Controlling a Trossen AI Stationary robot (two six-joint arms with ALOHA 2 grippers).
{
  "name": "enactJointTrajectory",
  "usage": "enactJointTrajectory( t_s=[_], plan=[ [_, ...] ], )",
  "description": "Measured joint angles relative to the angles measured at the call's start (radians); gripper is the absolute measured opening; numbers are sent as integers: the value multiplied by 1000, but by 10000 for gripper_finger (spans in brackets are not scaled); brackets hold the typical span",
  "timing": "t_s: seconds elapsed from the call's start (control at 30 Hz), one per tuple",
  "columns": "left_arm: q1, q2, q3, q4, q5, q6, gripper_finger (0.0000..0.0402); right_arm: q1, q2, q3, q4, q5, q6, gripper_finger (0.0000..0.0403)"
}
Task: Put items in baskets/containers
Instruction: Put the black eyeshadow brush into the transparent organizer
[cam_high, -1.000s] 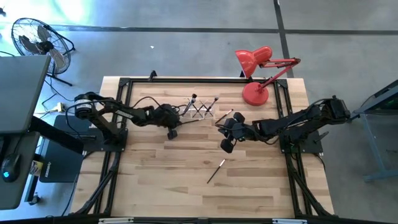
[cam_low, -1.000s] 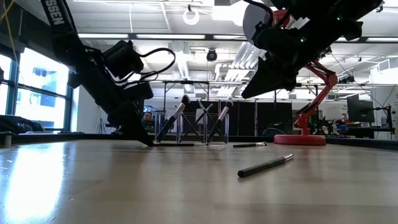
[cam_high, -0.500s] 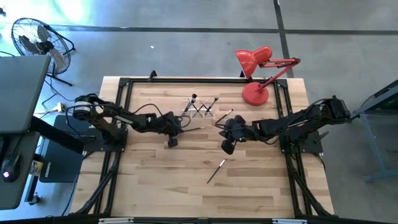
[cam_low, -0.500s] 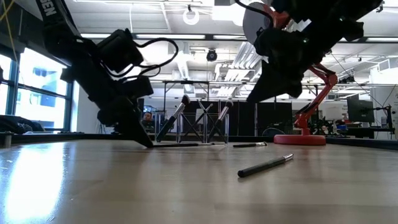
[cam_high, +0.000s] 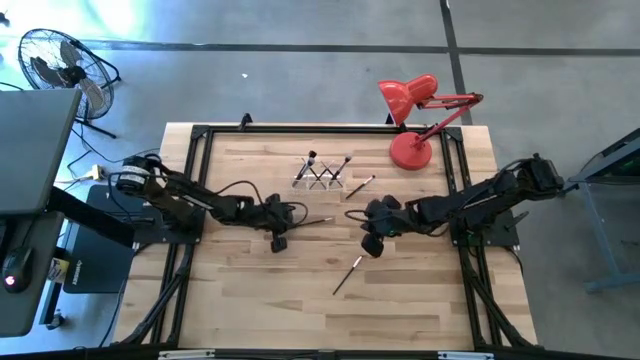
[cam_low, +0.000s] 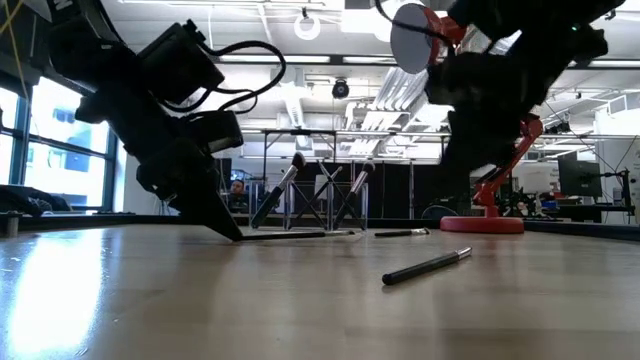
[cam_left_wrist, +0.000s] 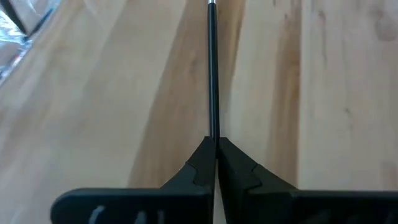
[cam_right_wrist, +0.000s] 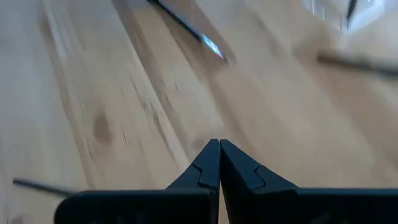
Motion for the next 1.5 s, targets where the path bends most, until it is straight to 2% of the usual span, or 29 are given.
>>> enactJointTrajectory(
  t_s=[0.2,0.43,0.53,0.63,0.73,0.83,0.97,1.13,1.3,1.5],
  plan=[
    [-43,2,49,-16,-10,-17,2,40,-18,0,-188,-117,142,1],
    [-68,4,122,-90,-19,-60,2,163,-63,0,-388,-116,280,1],
    [-67,4,140,-124,-24,-103,2,236,-75,0,-444,-50,307,2],
    [-67,3,158,-121,-27,-108,1,302,-67,0,-477,118,314,7],
    [-67,2,173,-126,-27,-149,1,340,-59,-1,-459,294,419,8],
    [-67,2,182,-123,-28,-195,1,347,-58,-1,-415,379,488,9],
    [-85,1,183,-121,-32,-236,1,337,-58,-1,-365,426,431,16],
    [-134,0,183,-125,-33,-259,0,296,-58,-1,-339,346,380,41],
    [-187,0,184,-122,-79,-352,0,281,-58,-1,-327,395,365,80],
    [-238,0,184,-121,-83,-419,0,300,-57,-1,-313,372,335,106]
  ],
)
